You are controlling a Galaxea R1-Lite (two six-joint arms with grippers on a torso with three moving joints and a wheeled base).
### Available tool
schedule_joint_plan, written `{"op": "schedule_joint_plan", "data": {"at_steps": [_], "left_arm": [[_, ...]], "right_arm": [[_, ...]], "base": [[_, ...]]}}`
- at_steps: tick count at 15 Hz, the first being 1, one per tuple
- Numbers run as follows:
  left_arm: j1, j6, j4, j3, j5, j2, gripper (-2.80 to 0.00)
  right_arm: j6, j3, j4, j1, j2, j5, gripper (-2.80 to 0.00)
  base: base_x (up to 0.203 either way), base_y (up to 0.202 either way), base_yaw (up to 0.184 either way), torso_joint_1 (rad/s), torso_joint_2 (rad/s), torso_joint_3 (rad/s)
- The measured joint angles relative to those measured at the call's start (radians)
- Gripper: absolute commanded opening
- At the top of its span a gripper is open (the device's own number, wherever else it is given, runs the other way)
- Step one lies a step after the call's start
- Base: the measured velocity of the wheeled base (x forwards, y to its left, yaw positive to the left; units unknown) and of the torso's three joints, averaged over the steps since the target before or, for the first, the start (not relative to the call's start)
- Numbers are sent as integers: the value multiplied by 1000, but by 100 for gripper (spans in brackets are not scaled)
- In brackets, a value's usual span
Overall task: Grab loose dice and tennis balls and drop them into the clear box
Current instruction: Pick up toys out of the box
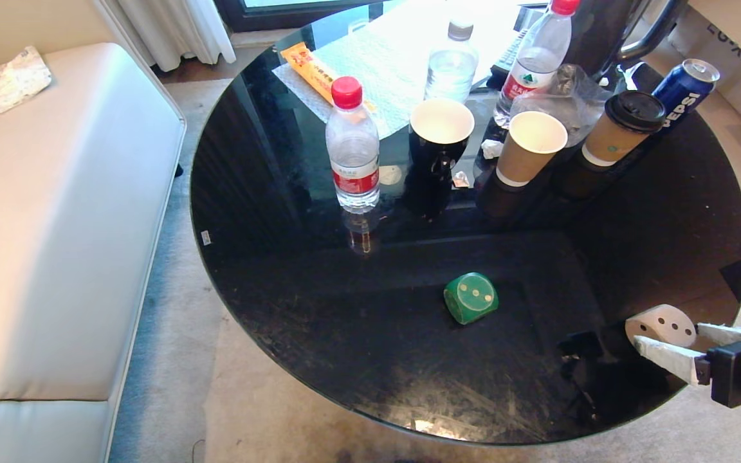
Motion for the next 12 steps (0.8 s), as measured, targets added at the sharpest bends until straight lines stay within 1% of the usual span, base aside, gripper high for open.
{"op": "schedule_joint_plan", "data": {"at_steps": [6, 12], "left_arm": [[0, 0, 0, 0, 0, 0, -280], [-1, 0, 0, 0, 0, 0, -280]], "right_arm": [[-21, 14, -7, 1, 24, 22, 0], [-24, -24, -39, 0, 88, 22, 0]], "base": [[0, 0, 0, 0, 0, 0], [0, 0, 0, 0, 0, 0]]}}
